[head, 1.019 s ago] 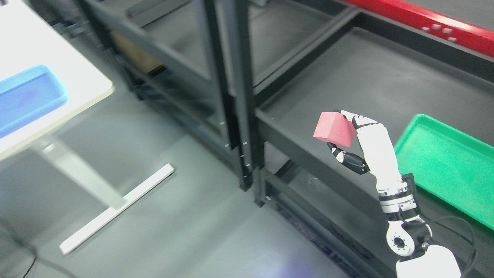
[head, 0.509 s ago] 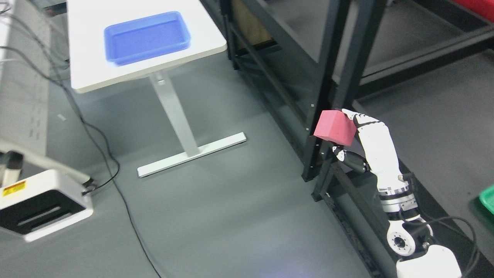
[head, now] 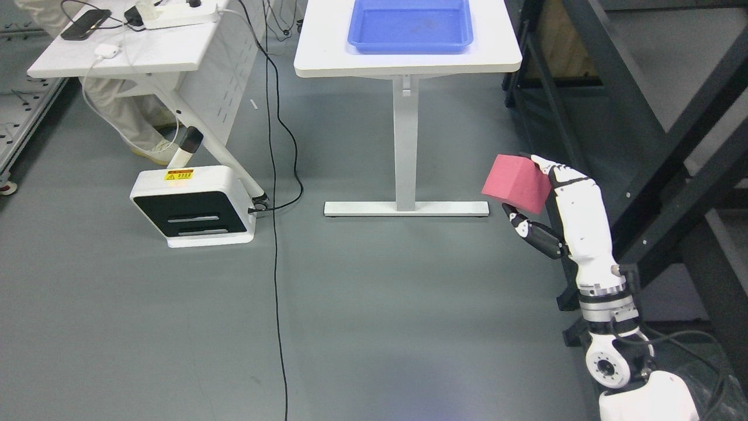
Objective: Pick pink block from left shelf to tray
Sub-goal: 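Carry the pink cube in the right hand toward the blue tray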
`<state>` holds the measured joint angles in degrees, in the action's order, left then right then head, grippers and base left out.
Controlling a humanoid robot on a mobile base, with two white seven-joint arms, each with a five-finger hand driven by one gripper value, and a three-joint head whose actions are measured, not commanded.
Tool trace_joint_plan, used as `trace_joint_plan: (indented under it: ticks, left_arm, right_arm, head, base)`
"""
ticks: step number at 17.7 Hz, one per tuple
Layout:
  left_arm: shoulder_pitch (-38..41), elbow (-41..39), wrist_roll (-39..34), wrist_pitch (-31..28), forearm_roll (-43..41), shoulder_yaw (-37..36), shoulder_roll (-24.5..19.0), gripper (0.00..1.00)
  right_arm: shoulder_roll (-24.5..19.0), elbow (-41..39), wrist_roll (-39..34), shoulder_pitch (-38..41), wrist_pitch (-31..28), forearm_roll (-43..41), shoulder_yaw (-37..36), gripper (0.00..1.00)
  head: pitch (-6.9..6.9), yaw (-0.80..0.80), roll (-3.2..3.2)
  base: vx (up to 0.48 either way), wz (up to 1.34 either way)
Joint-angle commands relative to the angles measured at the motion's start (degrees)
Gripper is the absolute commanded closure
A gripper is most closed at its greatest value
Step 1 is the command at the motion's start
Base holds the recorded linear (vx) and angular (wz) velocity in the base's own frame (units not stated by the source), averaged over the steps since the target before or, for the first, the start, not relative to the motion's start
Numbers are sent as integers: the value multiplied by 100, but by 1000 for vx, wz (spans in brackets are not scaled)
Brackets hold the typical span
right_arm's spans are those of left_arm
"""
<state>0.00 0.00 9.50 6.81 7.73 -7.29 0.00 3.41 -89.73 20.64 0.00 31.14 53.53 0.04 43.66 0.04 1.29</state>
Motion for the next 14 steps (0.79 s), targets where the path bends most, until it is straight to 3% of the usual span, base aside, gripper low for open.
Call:
trace_joint_plan:
  ticks: [1,14]
  left_arm:
    - [114,-100,-1,-4,0,0,-100,0]
    - [114,-100,-1,-4,0,0,-100,0]
  right_arm:
    - [-25,-18,46,44,-2,-36,-13,95]
    - [-25,-18,-16,70,-2,-36,49,95]
  head:
    - [0,0,0]
    - [0,0,0]
  base:
    - [5,434]
    - [72,220]
